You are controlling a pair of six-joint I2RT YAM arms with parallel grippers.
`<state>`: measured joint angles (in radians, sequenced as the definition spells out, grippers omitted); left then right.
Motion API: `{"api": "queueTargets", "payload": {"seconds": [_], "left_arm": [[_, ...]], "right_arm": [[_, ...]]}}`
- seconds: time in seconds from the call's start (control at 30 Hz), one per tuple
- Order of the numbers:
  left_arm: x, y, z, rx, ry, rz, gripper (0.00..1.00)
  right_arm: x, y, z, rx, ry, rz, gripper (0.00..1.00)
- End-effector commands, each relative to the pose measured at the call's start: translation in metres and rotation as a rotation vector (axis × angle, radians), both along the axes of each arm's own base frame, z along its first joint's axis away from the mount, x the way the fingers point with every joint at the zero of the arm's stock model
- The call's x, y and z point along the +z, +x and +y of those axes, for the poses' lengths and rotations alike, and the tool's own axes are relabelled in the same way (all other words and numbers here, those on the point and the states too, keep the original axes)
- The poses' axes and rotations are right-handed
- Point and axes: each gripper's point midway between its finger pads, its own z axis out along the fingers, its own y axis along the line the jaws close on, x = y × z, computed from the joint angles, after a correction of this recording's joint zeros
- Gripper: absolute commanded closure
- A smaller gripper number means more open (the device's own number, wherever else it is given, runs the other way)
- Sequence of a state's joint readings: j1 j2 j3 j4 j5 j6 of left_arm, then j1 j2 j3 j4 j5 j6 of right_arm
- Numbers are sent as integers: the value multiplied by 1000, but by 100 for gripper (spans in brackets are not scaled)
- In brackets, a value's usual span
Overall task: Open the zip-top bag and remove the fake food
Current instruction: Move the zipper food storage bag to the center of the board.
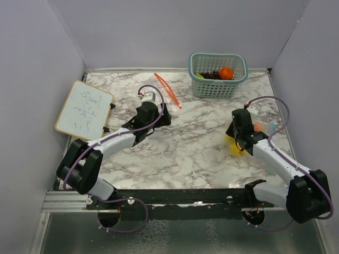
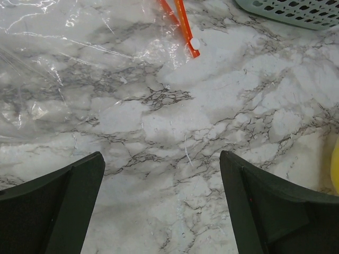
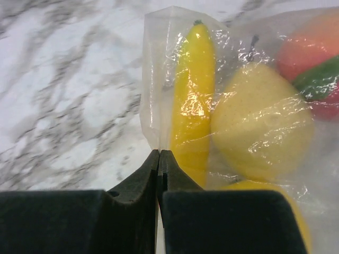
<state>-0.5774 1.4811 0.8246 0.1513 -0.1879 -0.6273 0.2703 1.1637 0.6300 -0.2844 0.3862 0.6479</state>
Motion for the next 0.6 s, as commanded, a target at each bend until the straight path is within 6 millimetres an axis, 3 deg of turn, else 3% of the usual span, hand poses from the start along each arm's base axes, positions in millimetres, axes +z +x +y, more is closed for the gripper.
{"api": "queueTargets", "payload": {"seconds": [0.0, 0.3, 0.47, 0.53, 0.57], "left_arm": [[12, -5, -12, -43, -81, -17, 7], [12, -27, -10, -76, -125, -9, 6], [18, -38, 3, -50, -140, -43, 5], [20, -41, 7, -44, -135, -49, 5], [20, -42, 8, -44, -132, -46, 5]], "right_arm": [[42, 13, 62, 104, 141, -125, 98], [51, 1, 182, 247, 222, -124, 98], [57, -4, 250, 369, 273, -142, 97], [59, -4, 259, 388, 275, -145, 88], [61, -3, 259, 394, 270, -154, 77]]}}
